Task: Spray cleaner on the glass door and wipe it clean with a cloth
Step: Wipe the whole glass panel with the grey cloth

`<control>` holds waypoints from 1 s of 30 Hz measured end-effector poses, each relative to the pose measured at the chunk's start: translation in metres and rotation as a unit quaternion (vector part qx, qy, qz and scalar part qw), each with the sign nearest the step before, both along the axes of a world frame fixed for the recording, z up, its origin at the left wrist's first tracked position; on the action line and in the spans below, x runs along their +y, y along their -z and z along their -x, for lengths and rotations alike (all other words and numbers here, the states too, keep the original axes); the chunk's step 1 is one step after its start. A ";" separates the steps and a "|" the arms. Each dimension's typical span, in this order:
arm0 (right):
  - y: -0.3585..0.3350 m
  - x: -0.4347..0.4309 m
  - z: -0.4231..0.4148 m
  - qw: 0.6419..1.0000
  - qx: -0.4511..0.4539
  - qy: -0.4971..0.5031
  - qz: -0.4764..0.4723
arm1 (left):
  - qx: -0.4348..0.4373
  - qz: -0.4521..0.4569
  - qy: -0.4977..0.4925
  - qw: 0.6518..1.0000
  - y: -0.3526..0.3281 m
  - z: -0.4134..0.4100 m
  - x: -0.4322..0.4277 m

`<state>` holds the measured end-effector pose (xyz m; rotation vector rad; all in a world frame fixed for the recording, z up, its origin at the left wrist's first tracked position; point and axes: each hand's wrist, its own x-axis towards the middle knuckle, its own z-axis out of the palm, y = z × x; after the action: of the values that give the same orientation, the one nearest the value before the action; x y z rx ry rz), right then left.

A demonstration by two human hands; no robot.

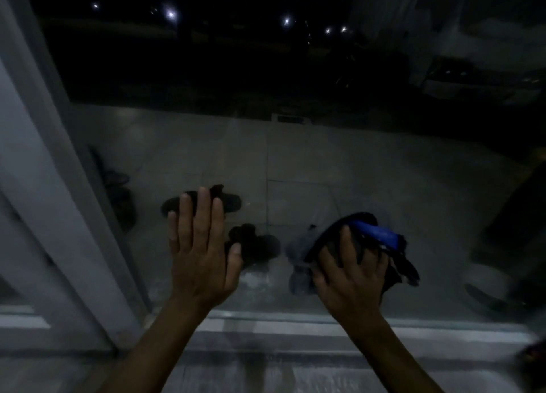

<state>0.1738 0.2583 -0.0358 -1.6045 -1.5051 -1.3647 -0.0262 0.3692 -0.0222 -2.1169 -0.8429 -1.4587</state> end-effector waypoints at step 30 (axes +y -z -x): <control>-0.011 -0.029 -0.071 0.994 0.092 0.038 -0.045 | -0.016 -0.012 0.003 1.000 -0.024 -0.055 -0.024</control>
<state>0.2450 0.2296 -0.0250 -1.6963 -1.2694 -1.2684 0.0284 0.3454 0.0015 -2.0847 -0.8267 -1.5033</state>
